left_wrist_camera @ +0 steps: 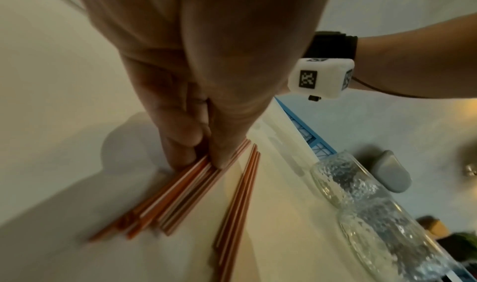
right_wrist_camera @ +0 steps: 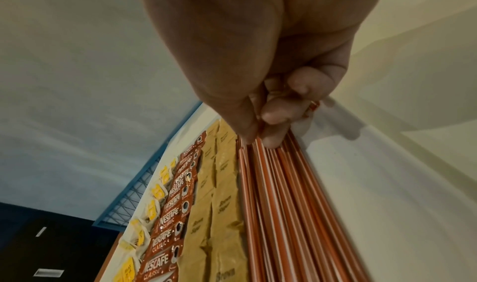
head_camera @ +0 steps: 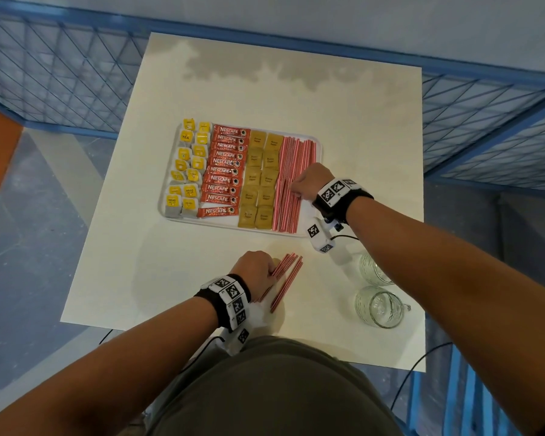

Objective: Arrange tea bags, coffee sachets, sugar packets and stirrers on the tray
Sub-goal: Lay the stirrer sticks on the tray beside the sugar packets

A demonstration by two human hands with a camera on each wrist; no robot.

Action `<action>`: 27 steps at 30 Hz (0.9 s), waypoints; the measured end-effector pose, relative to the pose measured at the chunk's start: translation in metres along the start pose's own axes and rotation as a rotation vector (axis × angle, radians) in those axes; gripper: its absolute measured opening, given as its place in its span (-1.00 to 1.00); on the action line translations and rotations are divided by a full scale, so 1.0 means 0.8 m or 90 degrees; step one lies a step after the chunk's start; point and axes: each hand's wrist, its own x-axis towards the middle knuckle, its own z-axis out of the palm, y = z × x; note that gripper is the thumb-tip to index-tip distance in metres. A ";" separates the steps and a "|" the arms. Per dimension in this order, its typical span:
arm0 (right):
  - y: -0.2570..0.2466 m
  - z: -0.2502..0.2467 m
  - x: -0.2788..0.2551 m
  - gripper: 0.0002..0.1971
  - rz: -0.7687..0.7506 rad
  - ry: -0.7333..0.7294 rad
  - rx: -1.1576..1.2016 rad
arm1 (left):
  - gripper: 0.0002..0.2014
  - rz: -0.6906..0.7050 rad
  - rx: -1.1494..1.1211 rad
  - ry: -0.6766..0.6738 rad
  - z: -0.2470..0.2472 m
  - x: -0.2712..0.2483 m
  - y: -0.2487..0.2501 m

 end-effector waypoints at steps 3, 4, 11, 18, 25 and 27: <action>0.003 -0.002 -0.010 -0.71 -0.027 0.012 0.017 | -0.95 -0.005 -0.029 0.008 -0.002 0.001 -0.003; 0.003 -0.002 -0.014 -0.69 -0.040 0.013 0.027 | -0.95 -0.010 -0.038 0.009 -0.002 0.001 -0.004; 0.017 0.010 -0.064 -0.73 -0.113 -0.011 0.067 | -0.96 -0.025 -0.131 0.002 -0.007 -0.002 -0.009; 0.039 0.056 -0.127 -0.79 -0.125 -0.074 0.132 | -0.92 -0.010 -0.283 -0.005 -0.015 -0.005 -0.015; 0.039 0.081 -0.157 -0.69 -0.131 -0.077 0.200 | -0.93 -0.006 -0.365 0.004 -0.022 -0.011 -0.010; 0.037 0.081 -0.161 -0.68 -0.128 -0.080 0.221 | -0.93 -0.009 -0.367 0.005 -0.022 -0.011 -0.011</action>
